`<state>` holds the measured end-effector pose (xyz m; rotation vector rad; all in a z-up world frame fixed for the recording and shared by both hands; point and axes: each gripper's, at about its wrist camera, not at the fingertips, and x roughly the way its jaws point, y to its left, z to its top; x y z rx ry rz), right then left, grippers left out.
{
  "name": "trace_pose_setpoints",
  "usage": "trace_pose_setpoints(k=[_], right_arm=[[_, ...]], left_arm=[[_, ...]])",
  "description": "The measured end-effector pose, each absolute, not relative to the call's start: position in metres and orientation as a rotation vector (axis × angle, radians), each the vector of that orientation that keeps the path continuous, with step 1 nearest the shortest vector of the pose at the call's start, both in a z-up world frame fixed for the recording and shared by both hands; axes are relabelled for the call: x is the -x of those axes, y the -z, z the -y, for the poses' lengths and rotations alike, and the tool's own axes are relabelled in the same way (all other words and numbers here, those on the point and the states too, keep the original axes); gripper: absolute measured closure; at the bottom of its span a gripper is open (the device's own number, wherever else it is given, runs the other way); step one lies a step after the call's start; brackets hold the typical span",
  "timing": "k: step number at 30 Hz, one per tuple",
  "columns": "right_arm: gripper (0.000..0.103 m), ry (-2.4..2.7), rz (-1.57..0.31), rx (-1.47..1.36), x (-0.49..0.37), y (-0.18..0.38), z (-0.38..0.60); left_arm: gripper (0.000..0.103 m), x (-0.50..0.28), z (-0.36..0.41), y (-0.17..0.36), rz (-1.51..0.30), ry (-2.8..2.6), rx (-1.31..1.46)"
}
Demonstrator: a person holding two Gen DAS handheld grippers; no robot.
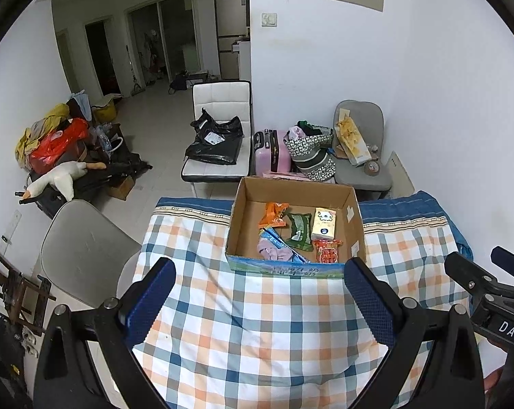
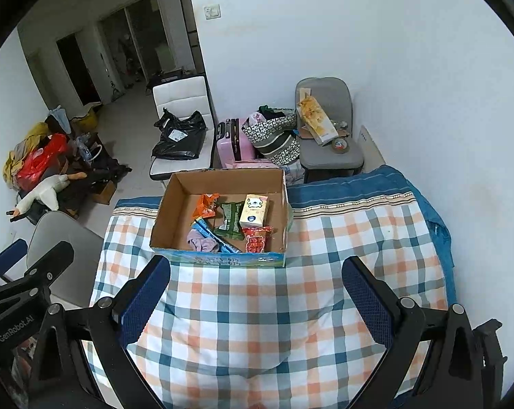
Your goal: Organize soft objects
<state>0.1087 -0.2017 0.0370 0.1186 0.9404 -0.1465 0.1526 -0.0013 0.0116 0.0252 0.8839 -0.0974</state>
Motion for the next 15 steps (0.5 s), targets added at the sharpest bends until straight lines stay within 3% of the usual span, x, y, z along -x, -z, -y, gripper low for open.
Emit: trace_pose_setpoints(k=[15], right_arm=[[0.001, 0.137, -0.945, -0.12, -0.11, -0.0318, 0.1959]], left_arm=[[0.002, -0.1507, -0.0023, -0.0143, -0.877, 0.071, -0.031]])
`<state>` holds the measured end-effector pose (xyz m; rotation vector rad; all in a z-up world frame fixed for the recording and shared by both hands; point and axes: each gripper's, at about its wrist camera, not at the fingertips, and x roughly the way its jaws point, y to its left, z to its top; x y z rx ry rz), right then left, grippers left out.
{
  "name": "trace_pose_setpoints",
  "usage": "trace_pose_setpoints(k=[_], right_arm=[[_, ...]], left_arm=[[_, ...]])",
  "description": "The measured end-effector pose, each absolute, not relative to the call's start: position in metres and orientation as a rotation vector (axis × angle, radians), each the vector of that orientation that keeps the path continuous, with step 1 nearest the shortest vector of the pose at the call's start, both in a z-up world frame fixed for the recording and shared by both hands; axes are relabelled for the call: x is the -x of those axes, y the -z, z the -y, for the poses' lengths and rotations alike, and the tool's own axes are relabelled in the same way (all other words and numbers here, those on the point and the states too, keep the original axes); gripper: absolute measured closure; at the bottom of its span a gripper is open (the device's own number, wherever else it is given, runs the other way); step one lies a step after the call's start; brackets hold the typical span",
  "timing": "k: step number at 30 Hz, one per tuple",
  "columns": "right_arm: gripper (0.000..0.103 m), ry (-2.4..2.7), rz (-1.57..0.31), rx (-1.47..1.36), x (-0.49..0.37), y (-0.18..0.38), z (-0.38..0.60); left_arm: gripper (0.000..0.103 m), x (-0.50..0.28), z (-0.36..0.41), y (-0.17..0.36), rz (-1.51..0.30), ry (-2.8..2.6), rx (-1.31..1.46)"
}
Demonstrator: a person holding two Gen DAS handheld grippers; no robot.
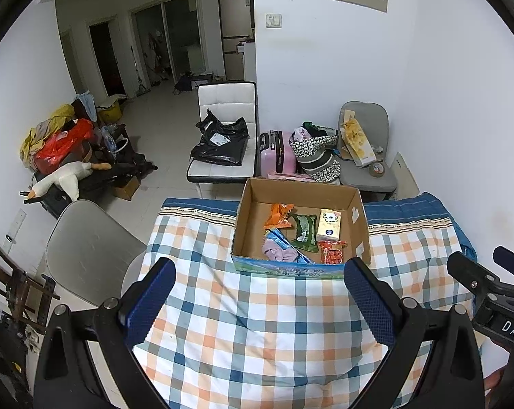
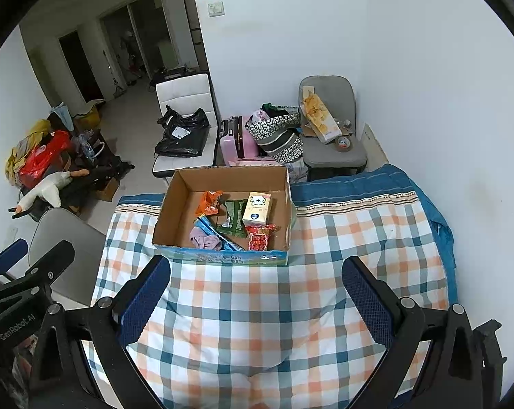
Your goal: Organize soft objects
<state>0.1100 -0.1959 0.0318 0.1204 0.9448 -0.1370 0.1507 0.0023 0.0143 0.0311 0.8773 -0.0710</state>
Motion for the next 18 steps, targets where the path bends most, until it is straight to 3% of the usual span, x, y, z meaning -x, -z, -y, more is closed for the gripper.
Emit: trace_pose_setpoints(k=[18], right_arm=[[0.001, 0.139, -0.939, -0.118, -0.1126, -0.0379, 0.1996]], left_arm=[[0.002, -0.1501, -0.0024, -0.0179, -0.864, 0.066, -0.033]])
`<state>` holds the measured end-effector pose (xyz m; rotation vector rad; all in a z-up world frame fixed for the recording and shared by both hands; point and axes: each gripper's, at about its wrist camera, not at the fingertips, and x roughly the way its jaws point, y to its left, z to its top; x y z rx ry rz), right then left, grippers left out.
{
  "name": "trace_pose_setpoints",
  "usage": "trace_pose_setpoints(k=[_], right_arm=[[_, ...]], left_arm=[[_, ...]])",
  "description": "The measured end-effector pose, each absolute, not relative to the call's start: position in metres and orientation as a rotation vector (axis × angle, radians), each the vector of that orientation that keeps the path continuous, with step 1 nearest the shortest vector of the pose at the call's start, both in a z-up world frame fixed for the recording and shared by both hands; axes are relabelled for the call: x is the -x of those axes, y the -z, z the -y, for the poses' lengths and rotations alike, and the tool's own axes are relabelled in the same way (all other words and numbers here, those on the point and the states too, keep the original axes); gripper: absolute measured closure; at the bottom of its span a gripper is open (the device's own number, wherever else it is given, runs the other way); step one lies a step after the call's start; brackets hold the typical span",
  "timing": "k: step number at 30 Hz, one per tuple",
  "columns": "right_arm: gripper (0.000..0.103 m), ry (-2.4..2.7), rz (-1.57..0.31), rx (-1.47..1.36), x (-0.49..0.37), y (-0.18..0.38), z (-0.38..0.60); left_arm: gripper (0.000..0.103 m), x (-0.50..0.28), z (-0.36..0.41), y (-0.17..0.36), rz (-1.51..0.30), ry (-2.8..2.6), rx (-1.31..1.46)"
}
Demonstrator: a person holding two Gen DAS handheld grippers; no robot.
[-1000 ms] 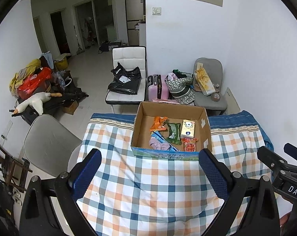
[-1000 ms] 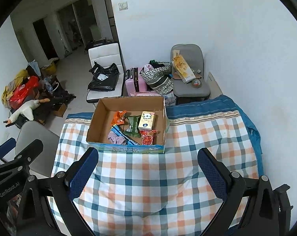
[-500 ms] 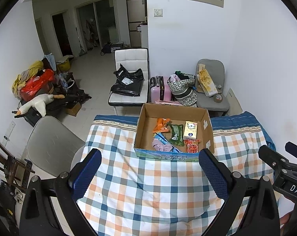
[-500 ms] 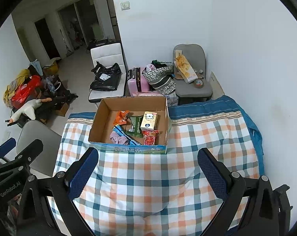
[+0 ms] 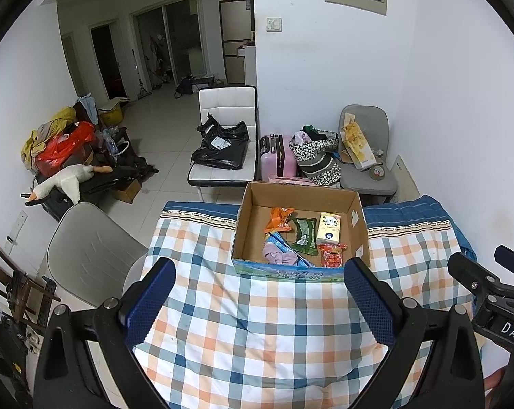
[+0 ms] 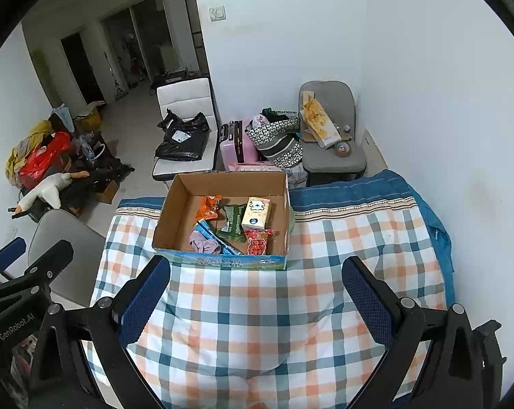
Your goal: Organize soft objects
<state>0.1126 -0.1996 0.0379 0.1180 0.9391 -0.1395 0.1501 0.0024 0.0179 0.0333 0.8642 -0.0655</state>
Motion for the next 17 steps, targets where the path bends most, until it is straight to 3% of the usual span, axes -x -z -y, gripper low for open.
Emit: trace_pose_setpoints(k=[17], right_arm=[[0.001, 0.14, -0.935, -0.112, -0.1153, -0.0453, 0.2065]], left_arm=[[0.002, -0.1499, 0.0007, -0.0208, -0.855, 0.064, -0.036]])
